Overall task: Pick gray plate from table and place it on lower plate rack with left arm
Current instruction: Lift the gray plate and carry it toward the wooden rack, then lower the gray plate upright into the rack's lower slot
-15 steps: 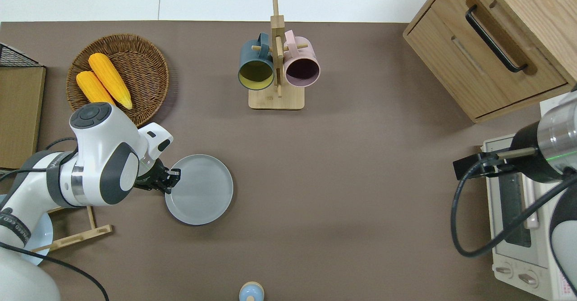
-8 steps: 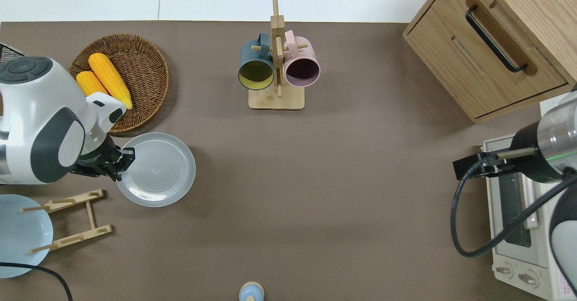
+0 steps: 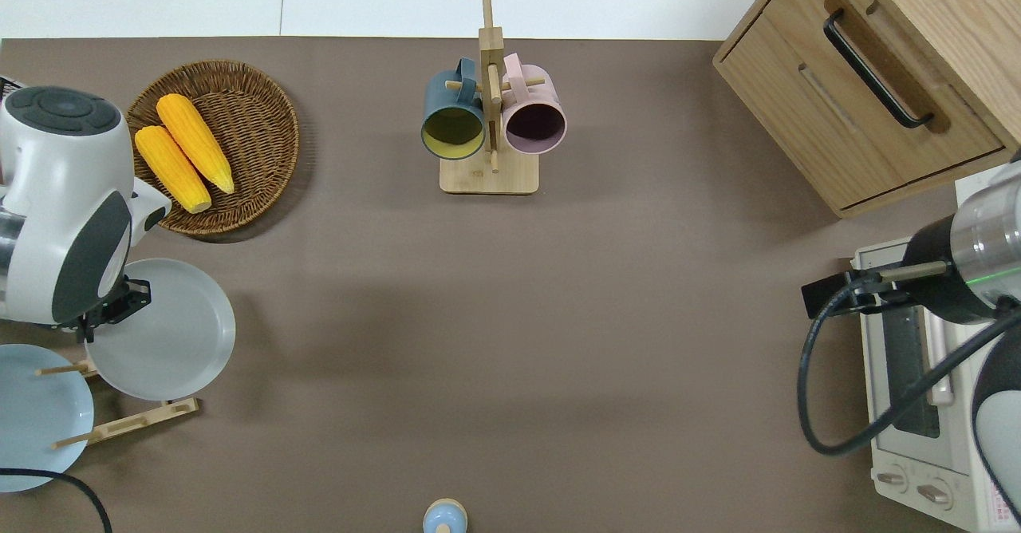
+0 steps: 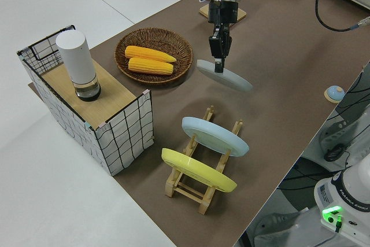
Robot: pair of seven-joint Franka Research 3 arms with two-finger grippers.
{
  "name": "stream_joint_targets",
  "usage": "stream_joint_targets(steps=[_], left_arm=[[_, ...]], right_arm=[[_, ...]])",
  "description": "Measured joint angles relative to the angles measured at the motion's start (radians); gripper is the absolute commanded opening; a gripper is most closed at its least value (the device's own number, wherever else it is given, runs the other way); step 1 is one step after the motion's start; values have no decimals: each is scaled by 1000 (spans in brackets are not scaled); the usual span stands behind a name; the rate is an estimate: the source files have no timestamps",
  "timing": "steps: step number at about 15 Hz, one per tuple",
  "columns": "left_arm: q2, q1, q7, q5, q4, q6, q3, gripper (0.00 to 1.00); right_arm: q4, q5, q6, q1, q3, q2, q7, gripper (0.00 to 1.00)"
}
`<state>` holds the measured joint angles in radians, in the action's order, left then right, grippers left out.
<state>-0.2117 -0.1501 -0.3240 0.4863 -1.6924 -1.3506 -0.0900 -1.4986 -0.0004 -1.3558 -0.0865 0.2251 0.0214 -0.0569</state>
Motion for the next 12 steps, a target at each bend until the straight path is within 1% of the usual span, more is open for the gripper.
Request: stream_joint_targets(steps=[2,4,6,9,12], left_arm=[[0,-7,-17,91,0,80,9,0],[-1,-18,-21,148,-2,160,10,0],[-8,-23,-21,224,-24,212,11,0],[-31,-24,-39,301,-71,224,10,0],[-69,-26,-87,306,-83,224,11,0]], right_arm=[[0,0,0,0,0,0,0,990],[0,0,0,0,0,0,0,990],[0,0,0,0,0,0,0,990],[0,0,0,0,0,0,0,987],[0,0,0,0,0,0,0,990]])
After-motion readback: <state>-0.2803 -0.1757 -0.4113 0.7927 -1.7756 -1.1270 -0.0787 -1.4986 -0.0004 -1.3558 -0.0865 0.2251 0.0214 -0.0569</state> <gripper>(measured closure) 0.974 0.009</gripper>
